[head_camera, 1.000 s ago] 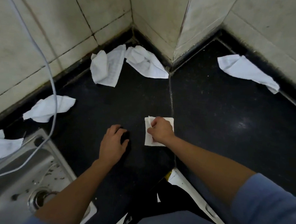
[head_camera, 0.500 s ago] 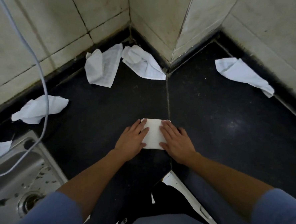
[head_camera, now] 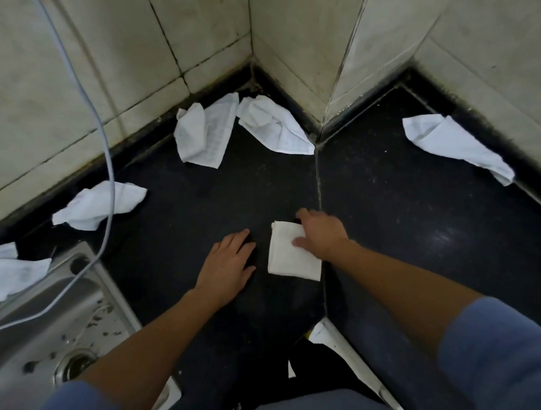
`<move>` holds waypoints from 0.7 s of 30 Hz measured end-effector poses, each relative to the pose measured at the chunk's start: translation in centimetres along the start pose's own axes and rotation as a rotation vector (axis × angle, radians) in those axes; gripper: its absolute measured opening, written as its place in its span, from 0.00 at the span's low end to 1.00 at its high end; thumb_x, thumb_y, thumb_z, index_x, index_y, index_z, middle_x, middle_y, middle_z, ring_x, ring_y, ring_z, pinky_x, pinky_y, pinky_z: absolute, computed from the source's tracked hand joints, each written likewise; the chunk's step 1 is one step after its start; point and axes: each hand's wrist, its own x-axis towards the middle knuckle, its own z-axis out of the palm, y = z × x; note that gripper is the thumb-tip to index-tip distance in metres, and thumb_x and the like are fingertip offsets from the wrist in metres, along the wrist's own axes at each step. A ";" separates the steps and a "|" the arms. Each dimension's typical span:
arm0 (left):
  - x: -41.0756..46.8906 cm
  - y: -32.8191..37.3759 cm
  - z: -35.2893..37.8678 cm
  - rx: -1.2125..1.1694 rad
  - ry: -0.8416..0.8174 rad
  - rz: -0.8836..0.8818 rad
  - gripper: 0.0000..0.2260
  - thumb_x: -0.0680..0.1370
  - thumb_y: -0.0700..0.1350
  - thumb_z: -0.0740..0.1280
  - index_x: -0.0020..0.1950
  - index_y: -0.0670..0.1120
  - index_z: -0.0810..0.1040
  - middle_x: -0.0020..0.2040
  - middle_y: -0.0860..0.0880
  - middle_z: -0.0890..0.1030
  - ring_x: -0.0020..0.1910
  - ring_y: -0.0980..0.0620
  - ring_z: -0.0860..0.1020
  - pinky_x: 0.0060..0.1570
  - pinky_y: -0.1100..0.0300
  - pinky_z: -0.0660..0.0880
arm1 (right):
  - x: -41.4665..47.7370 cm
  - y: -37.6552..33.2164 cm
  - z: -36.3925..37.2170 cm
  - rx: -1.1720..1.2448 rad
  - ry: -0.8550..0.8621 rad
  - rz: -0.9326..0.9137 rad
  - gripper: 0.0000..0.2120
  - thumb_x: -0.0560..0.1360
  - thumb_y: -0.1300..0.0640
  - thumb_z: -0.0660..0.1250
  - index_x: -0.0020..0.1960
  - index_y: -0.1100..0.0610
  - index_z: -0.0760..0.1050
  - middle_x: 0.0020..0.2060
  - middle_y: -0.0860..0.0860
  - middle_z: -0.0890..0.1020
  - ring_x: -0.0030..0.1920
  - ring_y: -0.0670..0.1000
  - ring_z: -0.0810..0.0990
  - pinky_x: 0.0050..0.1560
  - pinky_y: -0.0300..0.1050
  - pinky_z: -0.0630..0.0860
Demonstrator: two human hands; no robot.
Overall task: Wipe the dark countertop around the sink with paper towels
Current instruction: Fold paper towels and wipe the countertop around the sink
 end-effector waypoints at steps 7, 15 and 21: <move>-1.4 -2.0 -1.1 0.003 0.036 -0.035 0.18 0.75 0.47 0.69 0.65 0.45 0.75 0.67 0.45 0.72 0.65 0.45 0.71 0.62 0.51 0.69 | -0.8 -0.5 -0.5 0.283 -0.109 0.073 0.13 0.73 0.55 0.68 0.57 0.56 0.74 0.53 0.54 0.79 0.49 0.53 0.77 0.43 0.45 0.72; 3.3 3.5 -4.3 0.001 0.018 0.164 0.16 0.77 0.47 0.65 0.64 0.46 0.74 0.57 0.47 0.75 0.56 0.47 0.74 0.52 0.54 0.73 | -11.9 3.7 -1.7 0.274 0.257 0.110 0.10 0.75 0.48 0.65 0.52 0.51 0.71 0.40 0.50 0.78 0.42 0.55 0.79 0.38 0.46 0.70; 6.8 14.5 -5.4 0.088 -0.007 0.445 0.15 0.78 0.48 0.64 0.63 0.48 0.73 0.55 0.49 0.76 0.54 0.48 0.76 0.50 0.53 0.75 | -23.9 9.4 0.0 0.213 0.453 0.325 0.17 0.79 0.40 0.58 0.56 0.53 0.70 0.43 0.52 0.80 0.43 0.55 0.79 0.39 0.48 0.71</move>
